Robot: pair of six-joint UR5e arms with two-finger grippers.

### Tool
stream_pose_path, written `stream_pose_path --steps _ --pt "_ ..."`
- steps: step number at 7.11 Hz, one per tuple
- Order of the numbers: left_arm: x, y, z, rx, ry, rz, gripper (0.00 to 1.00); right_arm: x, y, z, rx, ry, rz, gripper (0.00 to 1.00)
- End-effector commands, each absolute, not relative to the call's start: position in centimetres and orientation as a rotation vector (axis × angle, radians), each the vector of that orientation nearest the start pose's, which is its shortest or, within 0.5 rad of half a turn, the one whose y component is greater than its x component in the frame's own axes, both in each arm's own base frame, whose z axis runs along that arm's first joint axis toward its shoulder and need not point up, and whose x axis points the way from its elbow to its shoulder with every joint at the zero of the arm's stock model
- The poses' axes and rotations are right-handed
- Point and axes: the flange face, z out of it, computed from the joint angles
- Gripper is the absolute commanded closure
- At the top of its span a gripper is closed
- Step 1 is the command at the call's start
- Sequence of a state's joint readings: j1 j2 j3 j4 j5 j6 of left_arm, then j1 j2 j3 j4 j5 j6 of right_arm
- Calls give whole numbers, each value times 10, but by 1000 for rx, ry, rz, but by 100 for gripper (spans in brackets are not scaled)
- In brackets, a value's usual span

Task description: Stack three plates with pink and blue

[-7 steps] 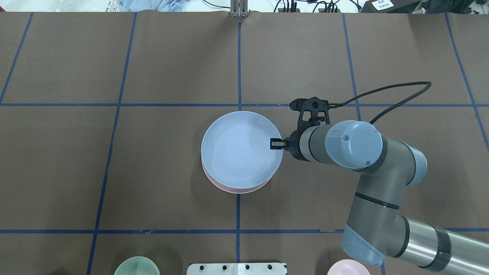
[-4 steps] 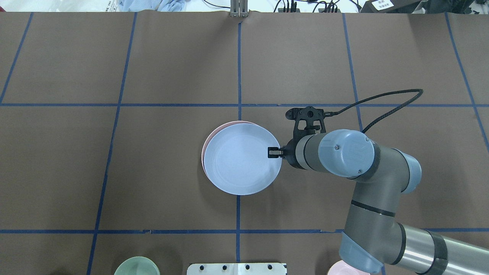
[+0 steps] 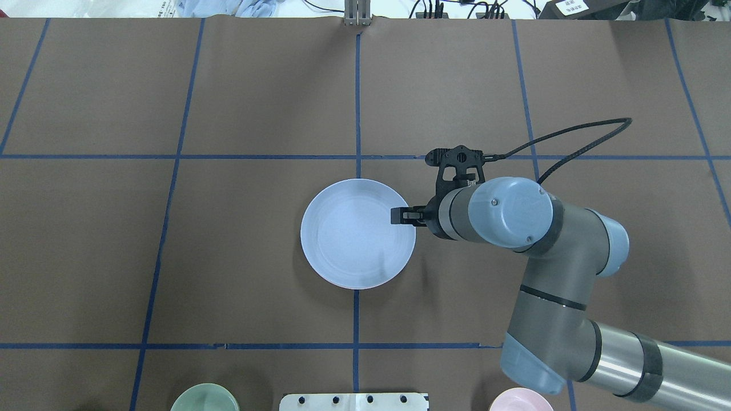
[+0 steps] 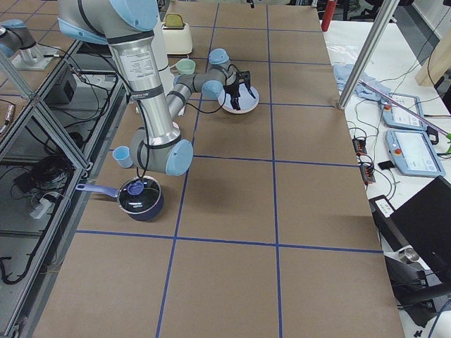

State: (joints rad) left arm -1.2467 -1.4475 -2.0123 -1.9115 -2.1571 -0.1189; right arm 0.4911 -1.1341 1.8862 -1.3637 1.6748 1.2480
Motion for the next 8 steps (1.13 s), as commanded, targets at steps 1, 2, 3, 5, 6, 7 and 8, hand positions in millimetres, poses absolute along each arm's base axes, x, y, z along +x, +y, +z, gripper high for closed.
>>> stream_pose_path --steps 1,2,3,5,6,7,8 --pt "51 -458 534 394 668 318 0 -401 -461 262 276 -847 10 0" --pt "20 -460 548 386 653 245 0 -355 -494 284 287 -784 -52 0" --pt "15 -461 563 353 648 225 0 -298 -516 318 283 -760 -163 0" --pt "10 -451 585 165 729 162 0 -188 -541 397 262 -755 -299 0" --pt "3 -450 591 69 744 108 0 -140 -546 433 244 -762 -302 0" --pt "-10 -446 600 27 736 61 0 -101 -538 478 207 -775 -312 0" --pt "-20 -441 606 9 733 46 0 -69 -521 516 189 -755 -323 0"
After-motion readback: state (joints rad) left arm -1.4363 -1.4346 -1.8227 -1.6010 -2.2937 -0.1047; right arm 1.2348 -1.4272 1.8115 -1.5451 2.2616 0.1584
